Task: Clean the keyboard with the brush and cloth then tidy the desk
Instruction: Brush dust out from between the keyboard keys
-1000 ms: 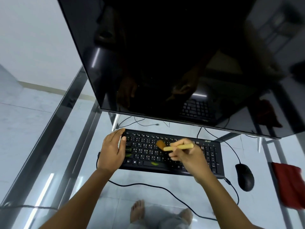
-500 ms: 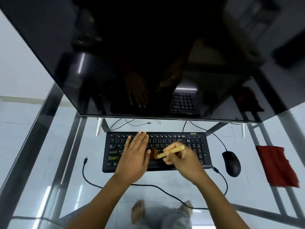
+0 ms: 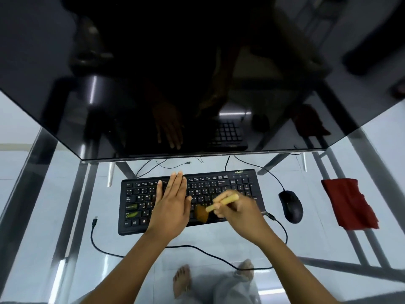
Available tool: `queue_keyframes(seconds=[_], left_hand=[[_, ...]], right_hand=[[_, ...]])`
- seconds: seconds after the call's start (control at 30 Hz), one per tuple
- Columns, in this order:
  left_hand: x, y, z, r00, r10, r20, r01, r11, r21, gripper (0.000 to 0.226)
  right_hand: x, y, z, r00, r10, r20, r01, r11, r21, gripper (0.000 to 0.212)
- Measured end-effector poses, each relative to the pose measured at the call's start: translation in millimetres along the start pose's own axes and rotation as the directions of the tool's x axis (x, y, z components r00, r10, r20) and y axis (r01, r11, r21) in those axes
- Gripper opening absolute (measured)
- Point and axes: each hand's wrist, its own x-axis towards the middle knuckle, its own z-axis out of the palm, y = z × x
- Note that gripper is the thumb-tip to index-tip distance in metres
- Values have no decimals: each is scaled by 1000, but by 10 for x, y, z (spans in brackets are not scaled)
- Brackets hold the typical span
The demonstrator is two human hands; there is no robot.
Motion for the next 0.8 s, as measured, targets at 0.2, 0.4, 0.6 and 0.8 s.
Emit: queue_keyframes(seconds=[0.2, 0.4, 0.6, 0.8], left_hand=[[36, 98, -34, 998, 0, 57, 0, 1000, -6, 74], [97, 303, -101, 975, 141, 174, -152, 987, 50, 80], [237, 505, -38, 955, 199, 219, -217, 974, 60, 81], [307, 612, 32, 946, 170, 278, -194, 979, 62, 98]], right_hand=[[355, -53, -126, 972, -12, -235, 26, 998, 56, 9], [351, 157, -330, 905, 35, -423, -45, 999, -13, 17], [249, 310, -567, 876, 149, -459, -141, 989, 53, 20], [123, 390, -636, 910, 196, -365, -177, 981, 84, 16]])
